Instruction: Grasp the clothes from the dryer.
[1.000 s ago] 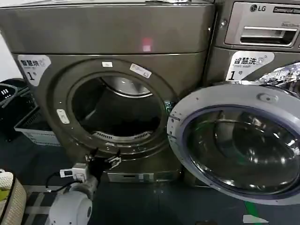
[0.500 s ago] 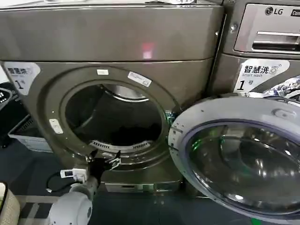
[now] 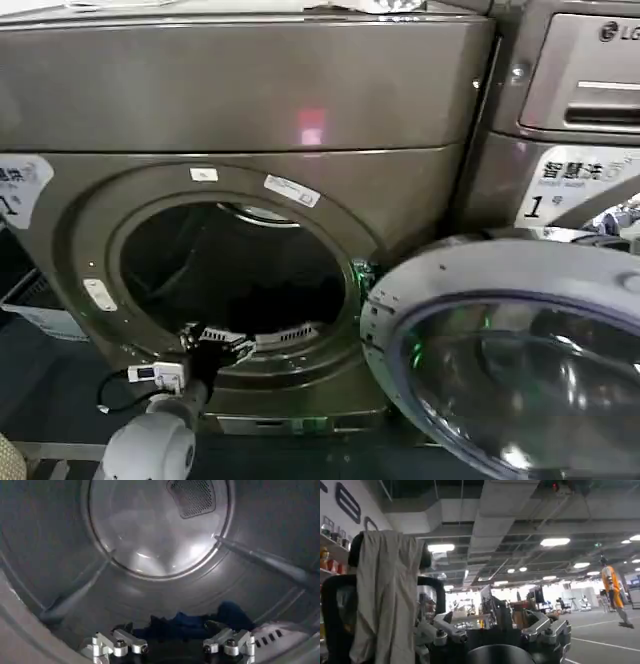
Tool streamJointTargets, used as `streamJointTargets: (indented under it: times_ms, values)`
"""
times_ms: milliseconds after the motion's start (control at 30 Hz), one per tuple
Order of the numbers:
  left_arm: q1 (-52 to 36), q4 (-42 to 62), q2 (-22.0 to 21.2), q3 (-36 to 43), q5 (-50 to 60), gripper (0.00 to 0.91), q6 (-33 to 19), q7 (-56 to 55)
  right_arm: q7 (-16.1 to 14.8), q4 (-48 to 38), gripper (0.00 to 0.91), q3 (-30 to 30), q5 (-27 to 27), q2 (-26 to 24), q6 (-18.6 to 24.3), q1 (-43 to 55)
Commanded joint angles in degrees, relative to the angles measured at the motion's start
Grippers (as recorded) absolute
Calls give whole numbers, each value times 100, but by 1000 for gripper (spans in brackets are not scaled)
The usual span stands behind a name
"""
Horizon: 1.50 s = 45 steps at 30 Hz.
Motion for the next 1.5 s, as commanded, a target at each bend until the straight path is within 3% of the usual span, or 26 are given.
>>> streamJointTargets:
  times_ms: [33,367,733,800,1067,1200,1300,1367,1500]
  values:
    - [-14,6,-1,10,8,907,281,2,0,-5,907,2,-2,6,7,4]
    - [-154,152,-6,146,187,907,281,35,-6,-48,907,-2,-5,10,163,-5]
    - [-1297,1323,-76,393,397,907,67,-46,-13,30,907,-73,-11,-12,177,0]
    - [-1482,1749,-78,403,672,907,-160,2,-13,71,907,-119,-11,-4,177,3]
    - [-2302,2628,-165,435,1273,907,-218,306,-9,123,907,-152,3,-18,164,-22]
    - [-2647,2946,-111,416,2339,907,-262,1358,-12,118,907,-146,11,-32,167,-57]
    - [-2678,2982,117,384,4466,907,-1177,3734,-18,138,907,-183,10,-33,170,-38]
    - [-2722,3017,167,329,5209,907,-1684,4547,-19,151,907,-205,10,-36,173,-35]
    - [-2846,2993,281,6,6080,907,-3616,6025,-23,112,907,-167,7,-89,179,-68]
